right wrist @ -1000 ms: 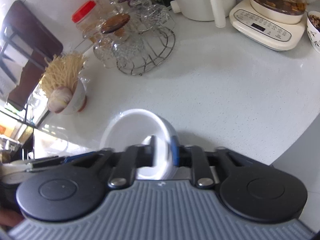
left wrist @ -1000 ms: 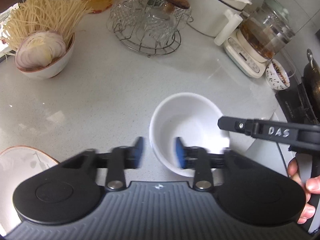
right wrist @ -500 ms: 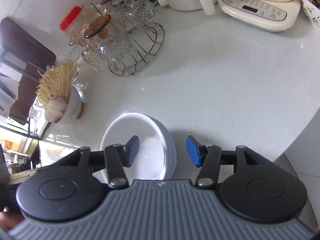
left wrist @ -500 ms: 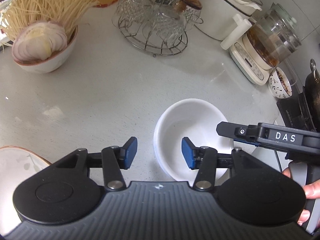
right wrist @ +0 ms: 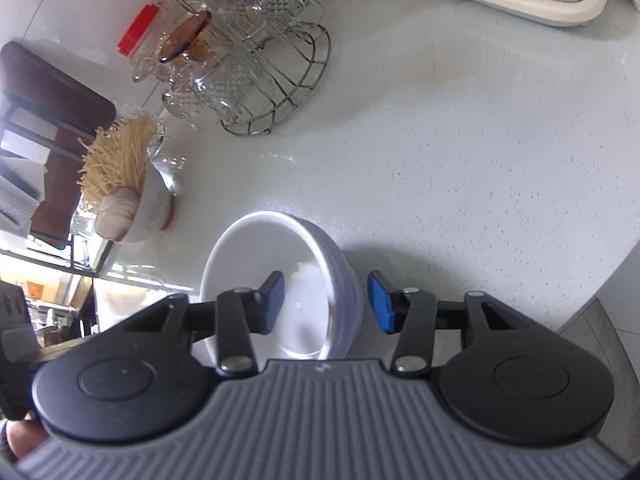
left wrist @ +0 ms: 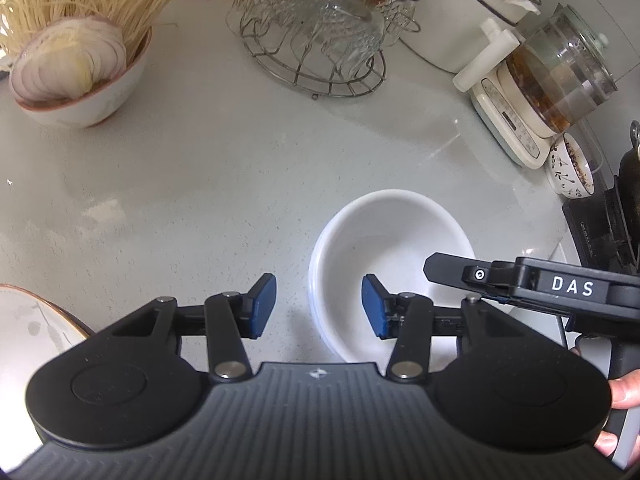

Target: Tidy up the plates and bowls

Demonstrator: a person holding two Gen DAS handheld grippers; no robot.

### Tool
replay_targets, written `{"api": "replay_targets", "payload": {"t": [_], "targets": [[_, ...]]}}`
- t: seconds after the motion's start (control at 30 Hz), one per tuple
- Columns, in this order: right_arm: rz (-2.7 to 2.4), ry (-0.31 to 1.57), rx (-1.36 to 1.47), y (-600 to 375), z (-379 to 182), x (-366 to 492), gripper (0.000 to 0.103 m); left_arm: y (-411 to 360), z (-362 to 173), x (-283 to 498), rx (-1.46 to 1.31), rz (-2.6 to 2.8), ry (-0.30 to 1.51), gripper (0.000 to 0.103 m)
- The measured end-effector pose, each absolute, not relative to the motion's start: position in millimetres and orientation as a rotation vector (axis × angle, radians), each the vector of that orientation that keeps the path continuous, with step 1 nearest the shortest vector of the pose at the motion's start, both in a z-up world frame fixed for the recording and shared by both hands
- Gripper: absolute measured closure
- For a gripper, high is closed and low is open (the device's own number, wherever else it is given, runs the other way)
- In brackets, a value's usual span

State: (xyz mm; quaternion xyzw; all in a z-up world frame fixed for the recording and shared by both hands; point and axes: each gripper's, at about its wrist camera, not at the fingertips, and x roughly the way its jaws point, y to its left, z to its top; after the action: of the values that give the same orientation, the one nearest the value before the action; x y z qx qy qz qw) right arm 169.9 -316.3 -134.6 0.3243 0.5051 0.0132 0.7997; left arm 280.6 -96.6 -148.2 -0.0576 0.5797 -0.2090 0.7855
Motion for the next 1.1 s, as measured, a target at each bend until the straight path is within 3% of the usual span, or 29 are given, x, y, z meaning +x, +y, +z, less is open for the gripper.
{"api": "replay_targets", "payload": {"t": [0.07,0.27,0.4,0.53,1.1], "targets": [[0.025,1.089,0.697,-317.6,-135.8,169.4,0.064,-96.4,-150.9,281.3,-0.128,-0.442,1.260,0.058],[0.045,1.089,0.720,-321.3,-139.7,168.2,0.076,-94.6,-157.2,283.0,-0.164,-0.438,1.279,0.065],[0.055,1.095,0.726,-322.7,-142.4,168.0,0.079,-95.1,-161.0,283.9,-0.178,-0.428,1.291,0.073],[0.058,1.091,0.718,-323.2,-142.5,168.2,0.084,-96.2,-161.0,283.4,-0.182,-0.428,1.290,0.089],[0.110,1.028,0.625,-327.1,-111.0,178.3,0.085,-107.7,-117.4,282.2,-0.135,-0.429,1.180,0.089]]}}
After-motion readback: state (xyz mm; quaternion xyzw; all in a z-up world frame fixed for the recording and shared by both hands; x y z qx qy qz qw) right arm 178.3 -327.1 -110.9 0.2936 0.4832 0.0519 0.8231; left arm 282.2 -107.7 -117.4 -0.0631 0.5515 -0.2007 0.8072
